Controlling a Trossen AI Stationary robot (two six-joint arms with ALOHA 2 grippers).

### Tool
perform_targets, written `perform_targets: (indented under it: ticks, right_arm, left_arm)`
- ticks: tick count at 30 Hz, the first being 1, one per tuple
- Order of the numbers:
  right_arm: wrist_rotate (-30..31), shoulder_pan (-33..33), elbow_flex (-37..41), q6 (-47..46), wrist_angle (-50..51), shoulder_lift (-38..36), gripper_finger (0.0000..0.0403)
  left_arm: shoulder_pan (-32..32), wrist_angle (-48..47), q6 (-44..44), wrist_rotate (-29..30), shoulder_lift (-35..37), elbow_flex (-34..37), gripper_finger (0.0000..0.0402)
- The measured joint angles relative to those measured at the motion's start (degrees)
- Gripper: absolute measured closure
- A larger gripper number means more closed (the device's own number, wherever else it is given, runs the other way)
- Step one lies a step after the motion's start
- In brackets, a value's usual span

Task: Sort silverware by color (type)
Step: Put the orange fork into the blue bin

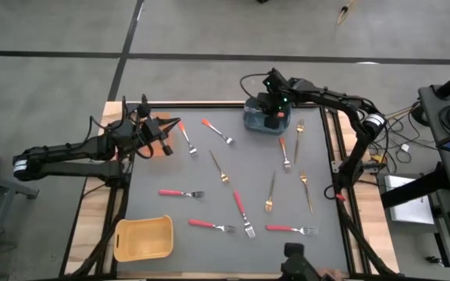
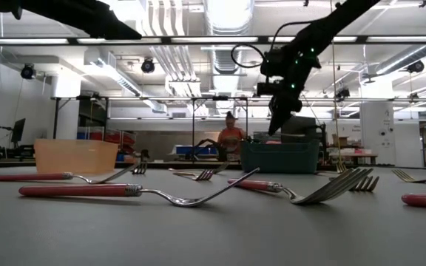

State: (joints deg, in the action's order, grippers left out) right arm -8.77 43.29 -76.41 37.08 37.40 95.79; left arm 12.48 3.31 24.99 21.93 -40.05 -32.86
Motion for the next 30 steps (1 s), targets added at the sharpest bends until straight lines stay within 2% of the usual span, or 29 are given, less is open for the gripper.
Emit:
perform_targets:
  ticks: [5,13,20,30]
  right_arm:
    - [1.9,0.0,3.71,0.34,-5.13,0.0,0.0394]
    - [4.56,0.35,6.52,0.46,-6.39,0.0,0.0394]
    - [4.75,0.37,7.62,0.43,-6.96,0.0,0.0394]
    - [4.78,0.42,11.2,-1.07,-12.97,0.0,0.0394]
  left_arm:
    - [0.01,0.0,0.02,0.0,0.0,0.0,0.0402]
    - [0.0,0.11,0.26,0.0,0.0,0.0,0.0402]
    - [0.01,0.11,0.26,0.0,0.0,0.0,0.0402]
    - [0.01,0.11,0.27,0.0,0.0,0.0,0.0402]
